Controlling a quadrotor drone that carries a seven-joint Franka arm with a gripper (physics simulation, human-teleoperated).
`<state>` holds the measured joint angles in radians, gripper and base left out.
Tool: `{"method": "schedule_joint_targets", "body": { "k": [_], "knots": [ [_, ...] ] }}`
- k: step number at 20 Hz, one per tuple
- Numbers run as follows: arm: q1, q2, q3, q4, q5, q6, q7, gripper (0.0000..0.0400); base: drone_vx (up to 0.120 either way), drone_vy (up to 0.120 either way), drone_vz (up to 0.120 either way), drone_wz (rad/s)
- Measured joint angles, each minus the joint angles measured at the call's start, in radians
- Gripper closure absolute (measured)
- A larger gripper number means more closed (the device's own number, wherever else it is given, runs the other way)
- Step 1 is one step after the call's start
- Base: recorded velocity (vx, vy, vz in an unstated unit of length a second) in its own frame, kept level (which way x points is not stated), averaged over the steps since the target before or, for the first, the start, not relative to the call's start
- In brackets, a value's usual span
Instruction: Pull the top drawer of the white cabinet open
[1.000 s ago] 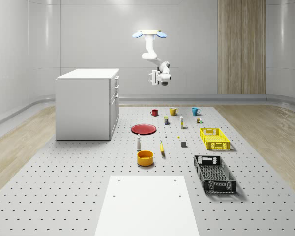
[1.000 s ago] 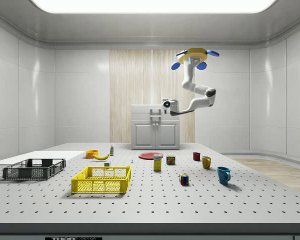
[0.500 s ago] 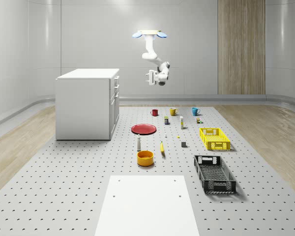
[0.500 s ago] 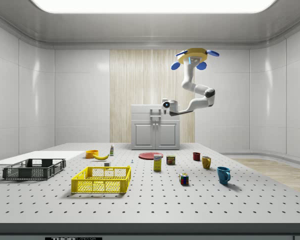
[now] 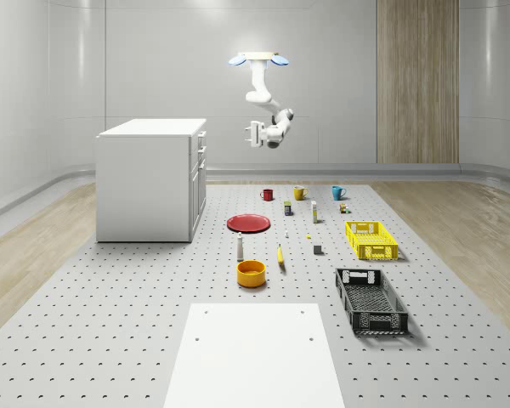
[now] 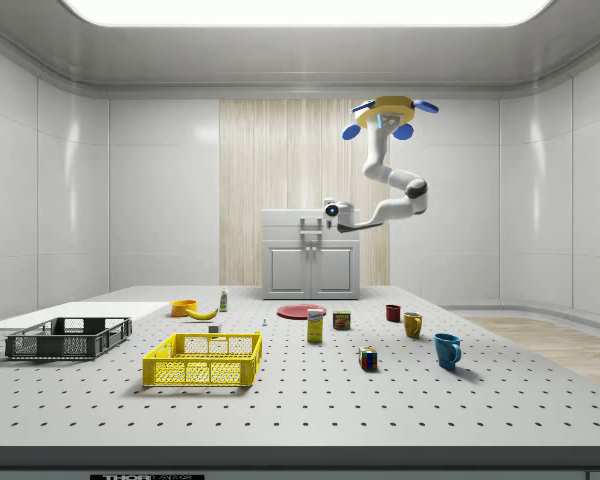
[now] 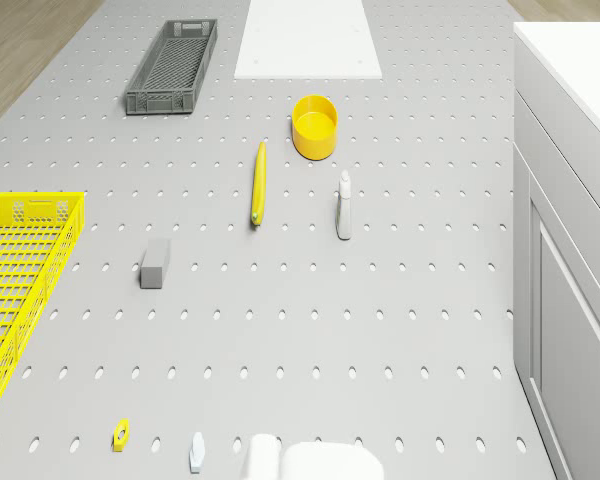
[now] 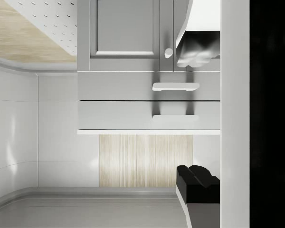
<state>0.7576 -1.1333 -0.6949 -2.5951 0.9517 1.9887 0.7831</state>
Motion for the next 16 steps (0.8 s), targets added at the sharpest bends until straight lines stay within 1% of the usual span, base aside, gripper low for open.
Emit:
{"method": "schedule_joint_targets", "body": {
  "k": [9,16],
  "knots": [
    [0.054,0.048,0.096,-0.027,0.121,0.108,-0.049,0.0095,0.000,0.000,0.000,0.000],
    [0.091,0.097,0.158,-0.028,0.214,0.171,-0.092,0.0095,0.000,0.000,0.000,0.000]
  ]
}}
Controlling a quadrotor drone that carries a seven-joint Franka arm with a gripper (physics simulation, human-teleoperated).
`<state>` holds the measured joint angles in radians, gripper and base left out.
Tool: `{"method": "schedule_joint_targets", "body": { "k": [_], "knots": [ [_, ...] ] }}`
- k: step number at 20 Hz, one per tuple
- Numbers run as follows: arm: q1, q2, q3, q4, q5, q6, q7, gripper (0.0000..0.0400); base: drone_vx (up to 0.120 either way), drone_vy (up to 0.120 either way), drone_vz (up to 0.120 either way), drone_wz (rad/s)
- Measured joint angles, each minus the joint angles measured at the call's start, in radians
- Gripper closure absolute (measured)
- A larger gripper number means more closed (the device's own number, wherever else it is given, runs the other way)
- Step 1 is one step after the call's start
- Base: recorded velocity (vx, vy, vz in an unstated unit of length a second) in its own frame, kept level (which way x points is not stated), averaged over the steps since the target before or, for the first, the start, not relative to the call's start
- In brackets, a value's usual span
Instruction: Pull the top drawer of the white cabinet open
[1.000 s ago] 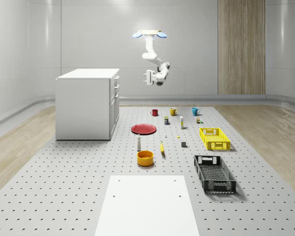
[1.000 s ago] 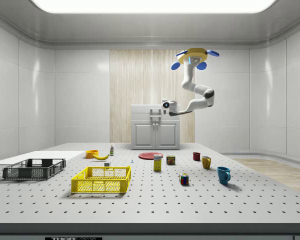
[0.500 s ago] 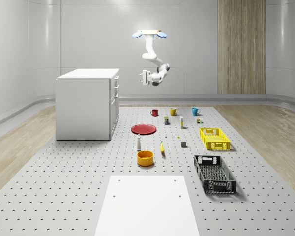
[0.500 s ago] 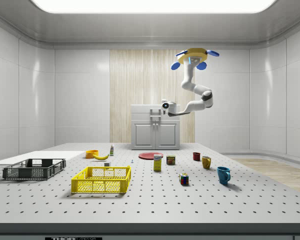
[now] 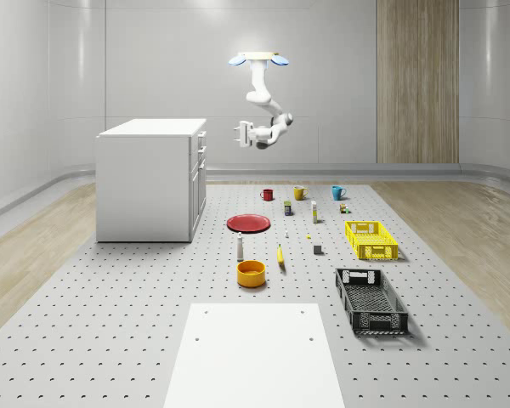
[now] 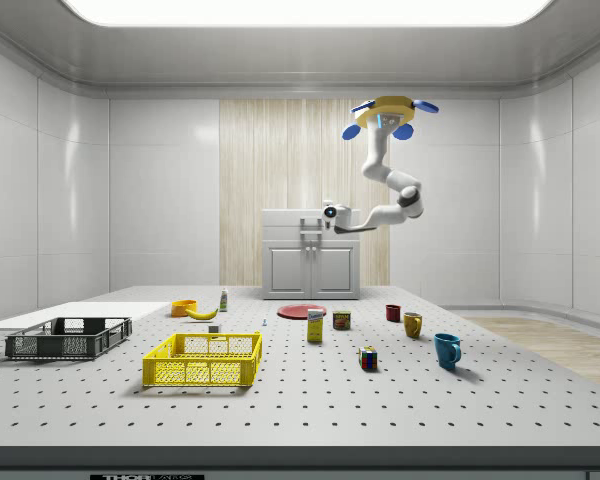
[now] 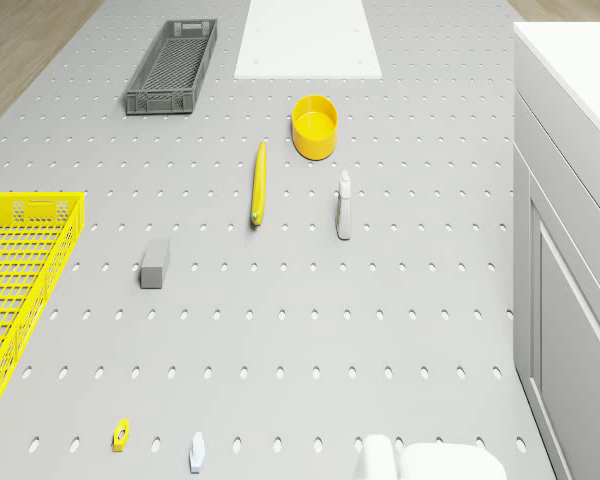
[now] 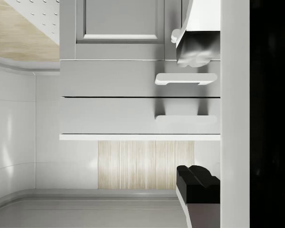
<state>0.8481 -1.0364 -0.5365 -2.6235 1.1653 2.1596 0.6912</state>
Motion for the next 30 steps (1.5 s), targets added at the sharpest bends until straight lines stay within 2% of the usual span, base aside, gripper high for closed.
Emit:
{"method": "schedule_joint_targets", "body": {
  "k": [12,18,22,30],
  "knots": [
    [0.052,0.115,0.111,0.028,0.180,0.084,-0.088,0.0095,0.000,0.000,0.000,0.000],
    [0.061,0.179,0.165,0.054,0.268,0.106,-0.131,0.0095,0.000,0.000,0.000,0.000],
    [0.052,0.221,0.179,0.076,0.299,0.095,-0.151,0.0095,0.000,0.000,0.000,0.000],
    [0.025,0.328,0.161,0.149,0.323,0.030,-0.185,0.0095,0.000,0.000,0.000,0.000]
  ]
}}
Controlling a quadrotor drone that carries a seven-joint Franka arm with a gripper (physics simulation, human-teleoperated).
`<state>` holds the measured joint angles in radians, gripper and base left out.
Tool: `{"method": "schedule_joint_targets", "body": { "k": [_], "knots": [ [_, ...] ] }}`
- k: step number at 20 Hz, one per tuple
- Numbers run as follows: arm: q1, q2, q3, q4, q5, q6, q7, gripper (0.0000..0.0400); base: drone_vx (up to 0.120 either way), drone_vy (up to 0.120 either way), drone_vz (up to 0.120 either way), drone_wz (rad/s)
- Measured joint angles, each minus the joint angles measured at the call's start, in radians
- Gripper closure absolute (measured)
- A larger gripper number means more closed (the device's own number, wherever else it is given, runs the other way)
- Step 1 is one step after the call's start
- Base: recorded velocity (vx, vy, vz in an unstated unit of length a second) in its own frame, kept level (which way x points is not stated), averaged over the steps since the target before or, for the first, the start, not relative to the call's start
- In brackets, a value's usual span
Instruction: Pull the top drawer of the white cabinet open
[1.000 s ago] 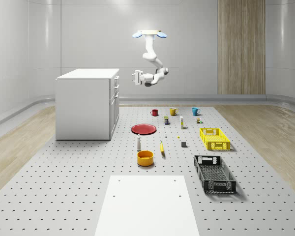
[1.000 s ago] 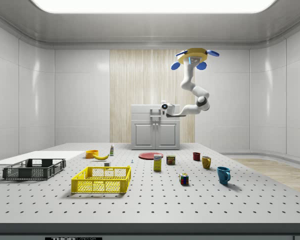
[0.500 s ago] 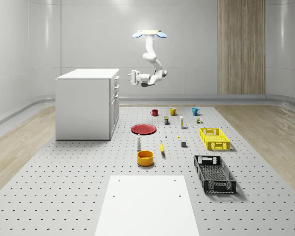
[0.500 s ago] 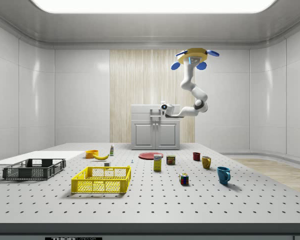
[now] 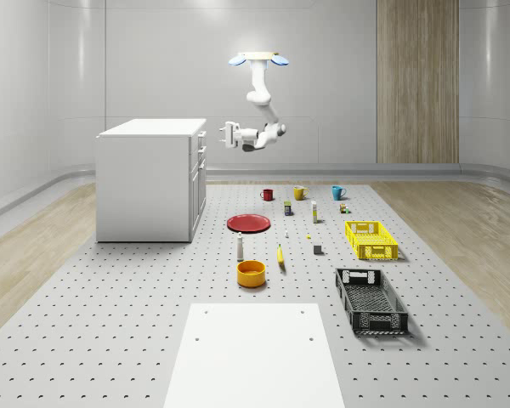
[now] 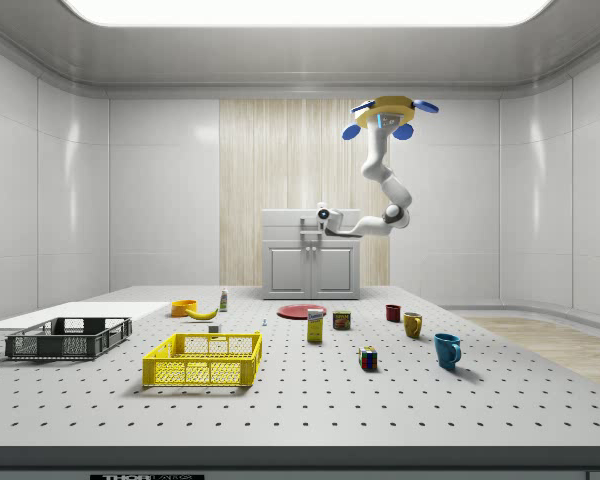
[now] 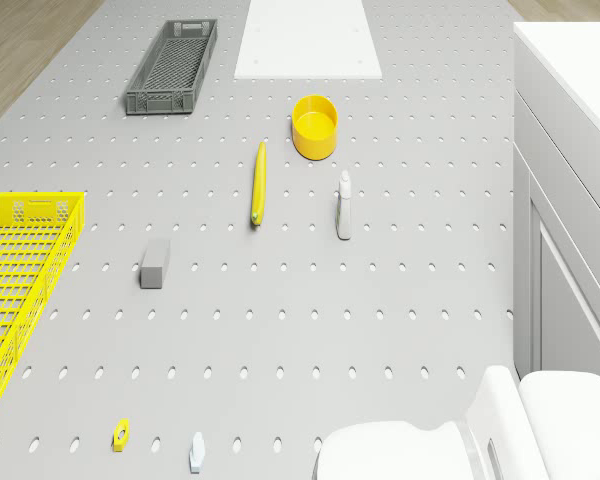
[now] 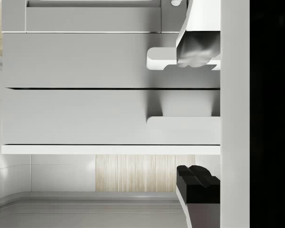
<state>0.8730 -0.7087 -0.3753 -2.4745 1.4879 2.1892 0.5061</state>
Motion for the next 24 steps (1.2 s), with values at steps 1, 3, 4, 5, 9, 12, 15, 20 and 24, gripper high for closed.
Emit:
{"method": "schedule_joint_targets", "body": {
  "k": [1,3,4,5,9,12,15,20,24],
  "knots": [
    [-0.005,0.009,0.000,0.006,0.002,-0.007,-0.002,0.0095,0.000,0.000,0.000,0.000],
    [-0.014,0.024,0.003,0.015,0.008,-0.018,-0.006,0.0095,0.000,0.000,0.000,0.000],
    [-0.018,0.031,0.006,0.020,0.013,-0.021,-0.009,0.0095,0.000,0.000,0.000,0.000],
    [-0.021,0.039,0.010,0.024,0.019,-0.024,-0.011,0.0095,0.000,0.000,0.000,0.000],
    [-0.035,0.066,0.033,0.038,0.044,-0.029,-0.021,0.0095,0.000,0.000,0.000,0.000],
    [-0.046,0.085,0.054,0.049,0.065,-0.030,-0.029,0.0095,0.000,0.000,0.000,0.000],
    [-0.055,0.107,0.078,0.061,0.090,-0.028,-0.037,0.0095,0.000,0.000,0.000,0.000],
    [-0.072,0.141,0.121,0.081,0.131,-0.023,-0.049,0.0095,0.000,0.000,0.000,0.000],
    [-0.088,0.163,0.152,0.095,0.157,-0.021,-0.056,0.0095,0.000,0.000,0.000,0.000]
  ]
}}
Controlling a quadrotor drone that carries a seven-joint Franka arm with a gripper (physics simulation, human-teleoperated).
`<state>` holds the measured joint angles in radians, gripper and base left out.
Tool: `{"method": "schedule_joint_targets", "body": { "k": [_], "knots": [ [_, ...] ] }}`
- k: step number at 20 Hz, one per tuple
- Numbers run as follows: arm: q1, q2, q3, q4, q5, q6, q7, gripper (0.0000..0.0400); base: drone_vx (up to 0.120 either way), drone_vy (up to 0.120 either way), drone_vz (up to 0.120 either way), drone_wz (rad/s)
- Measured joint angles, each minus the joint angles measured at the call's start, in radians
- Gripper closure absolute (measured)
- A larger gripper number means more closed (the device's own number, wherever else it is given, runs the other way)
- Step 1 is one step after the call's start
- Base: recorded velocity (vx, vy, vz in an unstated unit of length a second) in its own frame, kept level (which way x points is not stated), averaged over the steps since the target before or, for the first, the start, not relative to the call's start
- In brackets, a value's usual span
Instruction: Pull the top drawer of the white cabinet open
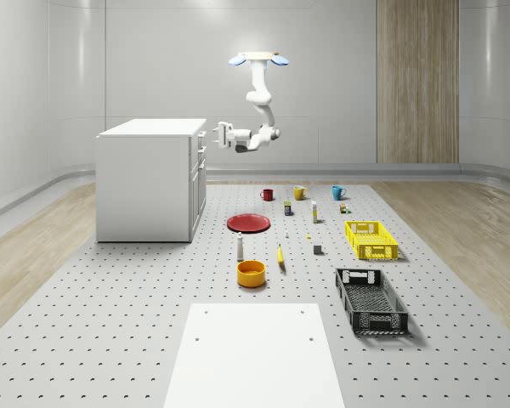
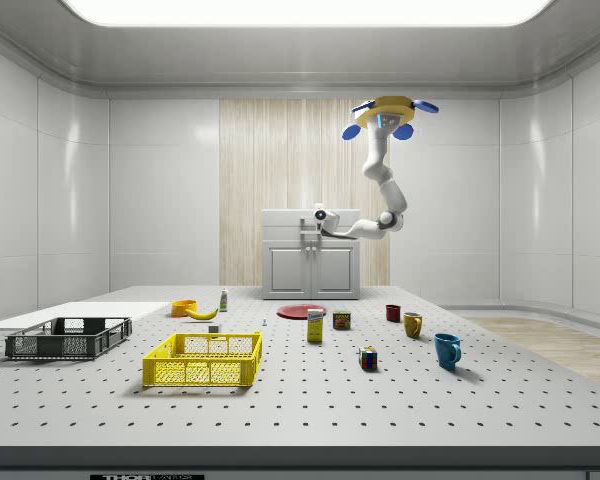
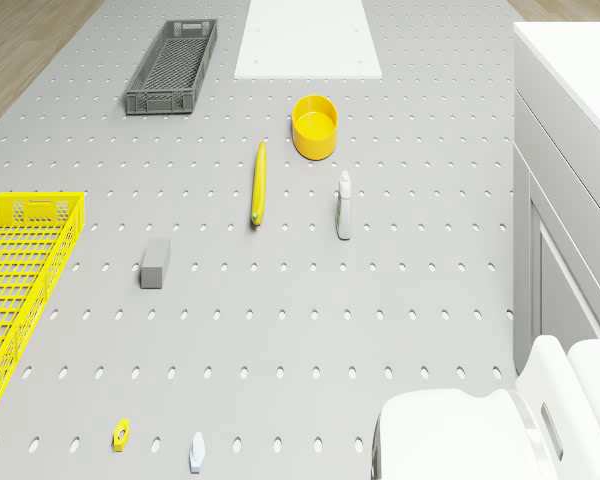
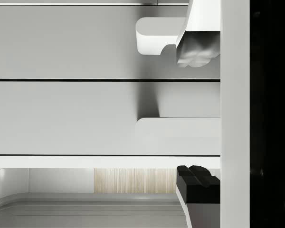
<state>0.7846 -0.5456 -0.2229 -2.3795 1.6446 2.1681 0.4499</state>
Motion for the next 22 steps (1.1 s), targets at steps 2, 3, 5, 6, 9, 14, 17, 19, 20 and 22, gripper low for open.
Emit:
{"method": "schedule_joint_targets", "body": {
  "k": [2,3,5,6,9,14,17,19,20,22],
  "knots": [
    [-0.010,0.008,0.014,0.005,0.009,-0.002,-0.002,0.0095,0.000,0.000,0.000,0.000],
    [-0.015,0.011,0.020,0.006,0.013,-0.003,-0.003,0.0095,0.000,0.000,0.000,0.000],
    [-0.026,0.017,0.033,0.010,0.022,-0.005,-0.005,0.0095,0.000,0.000,0.000,0.000],
    [-0.030,0.022,0.041,0.014,0.028,-0.004,-0.006,0.0095,0.000,0.000,0.000,0.000],
    [-0.041,0.040,0.066,0.027,0.048,0.001,-0.011,0.0095,0.000,0.000,0.000,0.000],
    [-0.065,0.058,0.099,0.035,0.072,-0.001,-0.021,0.0095,0.000,0.000,0.000,0.000],
    [-0.080,0.065,0.114,0.032,0.083,-0.007,-0.030,0.0095,0.000,0.000,0.000,0.000],
    [-0.090,0.070,0.126,0.033,0.092,-0.009,-0.035,0.0095,0.000,0.000,0.000,0.000],
    [-0.094,0.073,0.132,0.034,0.096,-0.009,-0.037,0.0095,0.000,0.000,0.000,0.000],
    [-0.102,0.082,0.146,0.040,0.106,-0.007,-0.040,0.0095,0.000,0.000,0.000,0.000]
  ]
}}
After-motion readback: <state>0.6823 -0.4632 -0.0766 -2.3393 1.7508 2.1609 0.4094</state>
